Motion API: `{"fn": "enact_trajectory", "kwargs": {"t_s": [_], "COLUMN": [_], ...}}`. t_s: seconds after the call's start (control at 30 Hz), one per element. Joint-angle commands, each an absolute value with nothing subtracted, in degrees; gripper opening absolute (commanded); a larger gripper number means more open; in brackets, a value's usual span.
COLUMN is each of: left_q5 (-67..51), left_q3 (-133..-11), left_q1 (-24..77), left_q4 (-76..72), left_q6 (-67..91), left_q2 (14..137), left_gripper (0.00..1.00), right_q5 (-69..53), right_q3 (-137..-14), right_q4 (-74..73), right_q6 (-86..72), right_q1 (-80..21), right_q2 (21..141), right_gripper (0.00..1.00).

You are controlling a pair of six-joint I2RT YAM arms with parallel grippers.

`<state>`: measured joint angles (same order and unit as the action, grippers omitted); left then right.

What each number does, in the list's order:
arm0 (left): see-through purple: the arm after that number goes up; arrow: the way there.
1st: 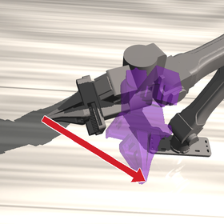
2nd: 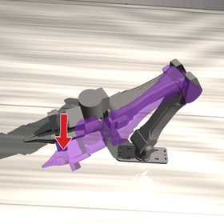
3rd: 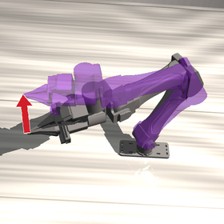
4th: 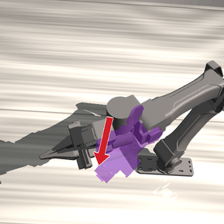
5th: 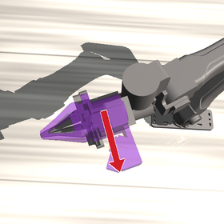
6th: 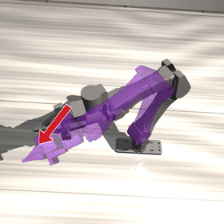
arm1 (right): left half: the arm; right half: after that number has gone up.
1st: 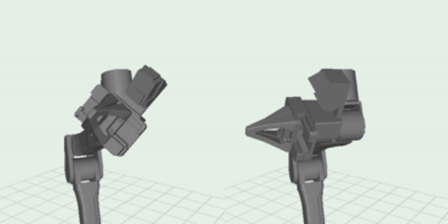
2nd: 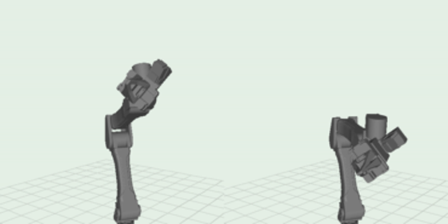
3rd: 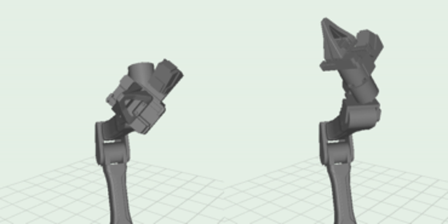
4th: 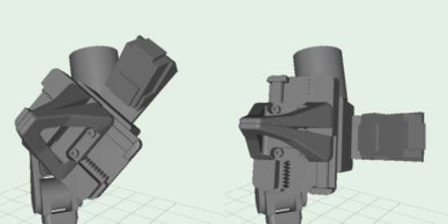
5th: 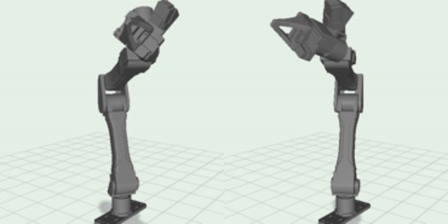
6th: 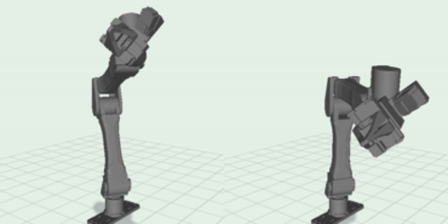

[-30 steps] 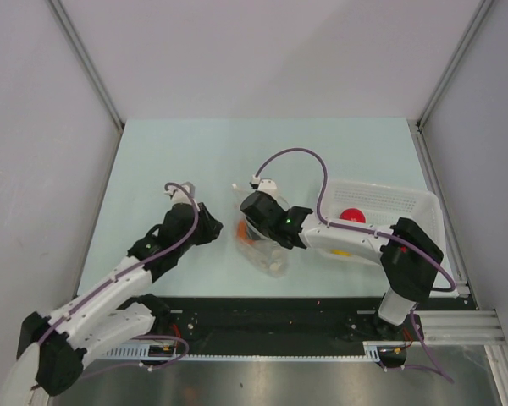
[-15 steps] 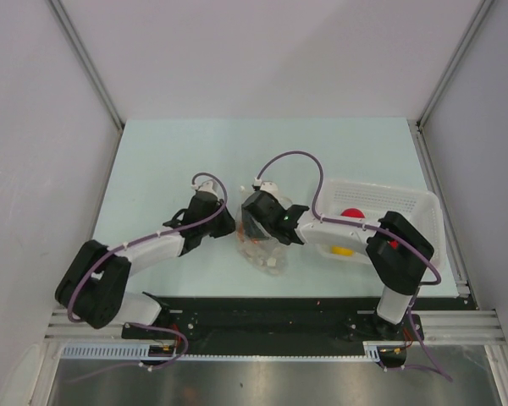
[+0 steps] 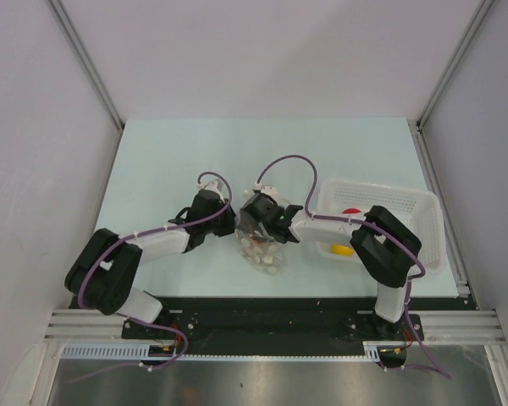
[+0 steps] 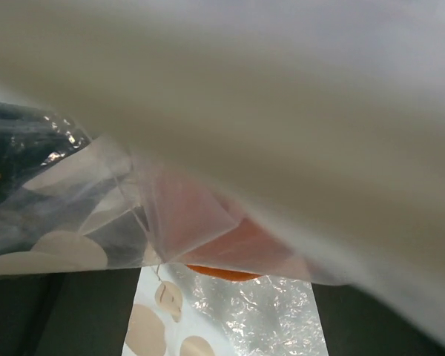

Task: Open the zip-top bag and remove the fake food

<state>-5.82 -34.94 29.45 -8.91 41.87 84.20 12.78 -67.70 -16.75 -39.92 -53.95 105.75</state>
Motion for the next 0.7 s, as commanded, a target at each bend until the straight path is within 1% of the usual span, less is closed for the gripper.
{"fn": "enact_trajectory", "kwargs": {"t_s": [0.0, 0.03, 0.1, 0.13, 0.17, 0.2, 0.23, 0.27, 0.3, 0.33, 0.37, 0.4, 0.47, 0.53, 0.57, 0.67], "left_q5": [-6.6, -6.07, -4.05, -3.09, -2.38, -1.94, -1.76, -1.76, -1.5, -0.97, -0.71, -0.96, -2.02, -4.46, -5.53, -12.62], "left_q3": [-34.02, -33.93, -33.58, -33.4, -33.14, -32.87, -32.7, -32.61, -32.26, -31.99, -31.73, -30.77, -29.8, -27.96, -27.25, -23.48], "left_q1": [29.53, 29.44, 29.44, 29.44, 29.53, 29.53, 29.53, 29.62, 29.53, 29.53, 29.62, 29.53, 29.62, 29.53, 29.53, 29.44], "left_q4": [-10.37, -9.59, -6.78, -5.72, -3.54, -2.65, -1.77, -0.45, 1.91, 3.33, 5.69, 6.41, 7.9, 8.35, 7.91, 1.96], "left_q6": [40.78, 40.61, 40.34, 40.69, 41.39, 41.66, 41.92, 42.45, 42.89, 43.15, 43.85, 43.86, 43.6, 43.68, 43.42, 42.45], "left_q2": [81.4, 80.6, 77.72, 76.48, 74.9, 73.49, 69.91, 68.13, 66.2, 61.74, 59.61, 56.98, 50.32, 46.34, 42.49, 38.16], "left_gripper": [0.22, 0.23, 0.28, 0.33, 0.44, 0.49, 0.53, 0.6, 0.65, 0.68, 0.74, 0.76, 0.77, 0.77, 0.77, 0.77], "right_q5": [14.85, 15.2, 16.25, 16.52, 16.87, 17.48, 17.58, 17.58, 17.84, 18.02, 18.1, 17.93, 17.58, 16.27, 15.39, 9.95], "right_q3": [-69.08, -69.34, -69.35, -69.35, -69.35, -69.43, -69.35, -69.35, -69.35, -69.43, -69.43, -69.43, -69.26, -68.65, -68.47, -67.06], "right_q4": [-15.11, -15.29, -15.73, -16.25, -16.61, -16.87, -17.31, -17.58, -17.75, -18.89, -19.16, -19.42, -20.3, -20.3, -20.3, -19.08], "right_q6": [-38.15, -38.06, -37.79, -37.71, -37.71, -37.71, -37.79, -37.71, -37.88, -38.05, -38.67, -38.76, -39.72, -40.34, -40.69, -42.01], "right_q1": [-53.61, -53.7, -53.7, -53.79, -53.96, -54.23, -54.4, -54.49, -54.75, -54.84, -55.1, -55.02, -55.11, -54.67, -54.41, -52.66], "right_q2": [106.79, 106.7, 105.74, 105.3, 104.77, 103.81, 103.28, 102.75, 101.79, 101.26, 100.73, 100.11, 98.01, 95.47, 94.58, 91.42], "right_gripper": [0.84, 0.82, 0.7, 0.55, 0.49, 0.44, 0.37, 0.32, 0.28, 0.23, 0.2, 0.18, 0.14, 0.14, 0.14, 0.13]}}
